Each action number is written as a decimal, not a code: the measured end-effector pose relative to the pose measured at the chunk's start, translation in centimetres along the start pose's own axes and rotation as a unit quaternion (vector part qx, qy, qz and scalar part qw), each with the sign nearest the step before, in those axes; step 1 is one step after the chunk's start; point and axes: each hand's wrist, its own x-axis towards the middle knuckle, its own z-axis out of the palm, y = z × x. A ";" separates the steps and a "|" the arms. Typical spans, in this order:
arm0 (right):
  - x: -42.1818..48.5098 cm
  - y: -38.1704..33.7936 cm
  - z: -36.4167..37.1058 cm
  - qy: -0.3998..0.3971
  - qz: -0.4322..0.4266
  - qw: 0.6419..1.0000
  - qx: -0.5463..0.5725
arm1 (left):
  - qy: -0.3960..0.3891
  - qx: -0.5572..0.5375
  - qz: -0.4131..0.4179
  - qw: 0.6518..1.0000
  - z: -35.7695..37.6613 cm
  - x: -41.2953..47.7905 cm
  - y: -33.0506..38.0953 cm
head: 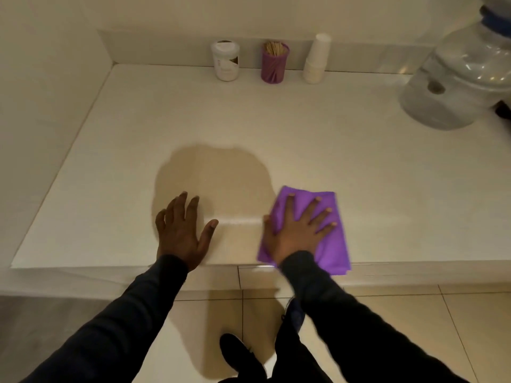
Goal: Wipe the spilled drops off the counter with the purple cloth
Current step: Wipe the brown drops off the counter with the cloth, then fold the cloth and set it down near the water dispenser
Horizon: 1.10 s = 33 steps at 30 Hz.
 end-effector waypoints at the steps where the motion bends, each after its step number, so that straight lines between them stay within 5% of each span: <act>1: -1.2 -2.8 0.3 -0.011 -0.029 0.999 0.014 | 0.004 -0.010 0.001 1.000 -0.1 0.0 -0.1; 7: -5.6 -13.0 0.6 -0.068 -0.166 0.982 0.064 | 0.073 -0.145 -0.064 0.985 -2.3 0.4 -1.0; 10: -3.9 -10.1 -0.9 -0.081 -0.211 0.969 0.097 | 0.061 -0.091 0.041 0.993 -3.2 -0.1 -2.1; 14: -1.6 -5.0 -1.9 -0.097 -0.316 0.944 -0.005 | -0.068 0.060 0.195 0.977 -2.0 -1.3 -2.1; 20: -1.0 -1.6 -3.3 -0.085 -0.356 0.928 -0.064 | -0.081 0.101 0.139 0.982 -1.7 -2.7 -2.3; 33: -5.3 0.9 -1.6 -0.019 -0.386 0.922 -0.027 | -0.021 0.028 0.217 0.975 -2.8 -4.4 -1.5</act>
